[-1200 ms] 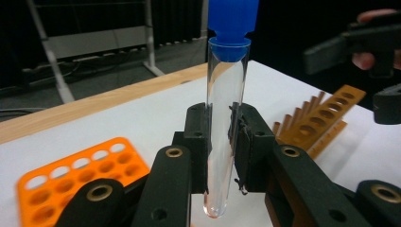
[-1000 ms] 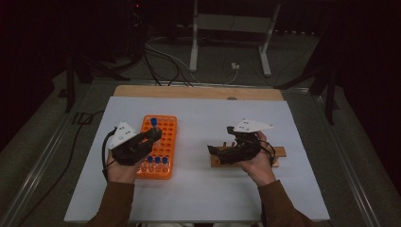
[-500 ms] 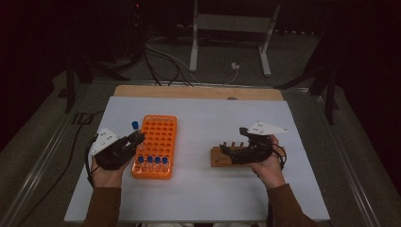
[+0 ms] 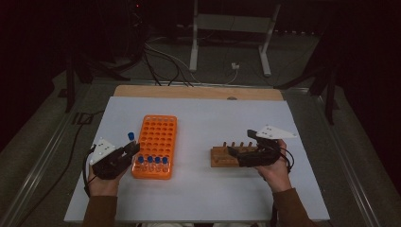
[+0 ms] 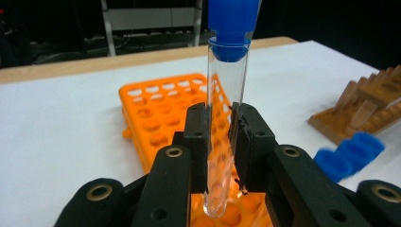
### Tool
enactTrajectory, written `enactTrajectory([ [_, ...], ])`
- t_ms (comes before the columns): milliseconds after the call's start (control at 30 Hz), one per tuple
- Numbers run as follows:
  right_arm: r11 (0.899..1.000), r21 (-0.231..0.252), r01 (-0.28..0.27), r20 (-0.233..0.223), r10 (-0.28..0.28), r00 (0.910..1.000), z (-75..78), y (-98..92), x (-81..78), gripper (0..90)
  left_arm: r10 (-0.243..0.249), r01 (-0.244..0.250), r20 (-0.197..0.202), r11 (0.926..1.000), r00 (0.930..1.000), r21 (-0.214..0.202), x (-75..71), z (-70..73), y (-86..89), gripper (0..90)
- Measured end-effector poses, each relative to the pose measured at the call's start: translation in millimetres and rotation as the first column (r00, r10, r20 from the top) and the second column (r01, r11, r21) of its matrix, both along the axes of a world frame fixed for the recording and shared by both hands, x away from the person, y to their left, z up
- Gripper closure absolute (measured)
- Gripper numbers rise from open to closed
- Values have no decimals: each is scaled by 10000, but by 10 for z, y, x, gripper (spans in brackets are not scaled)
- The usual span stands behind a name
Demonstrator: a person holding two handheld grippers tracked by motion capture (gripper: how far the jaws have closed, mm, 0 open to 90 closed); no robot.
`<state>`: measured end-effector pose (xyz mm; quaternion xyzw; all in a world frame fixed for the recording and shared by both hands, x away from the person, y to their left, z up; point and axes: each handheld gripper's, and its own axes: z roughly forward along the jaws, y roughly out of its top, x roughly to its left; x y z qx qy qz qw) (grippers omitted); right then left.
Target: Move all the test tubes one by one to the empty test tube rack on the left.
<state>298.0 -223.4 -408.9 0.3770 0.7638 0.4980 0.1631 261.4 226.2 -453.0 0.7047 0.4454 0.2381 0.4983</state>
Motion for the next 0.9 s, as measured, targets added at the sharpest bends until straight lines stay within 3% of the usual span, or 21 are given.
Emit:
enactTrajectory([
  [667,9993,141,348,-60,-347,9994,-49,-170,-21,0,-281,290,-311,9991,9991,317,-88,-168,2,773],
  [900,9991,197,389,-45,-388,9992,-53,-204,-36,0,-408,456,-680,9964,9969,718,-157,-267,10,773],
])
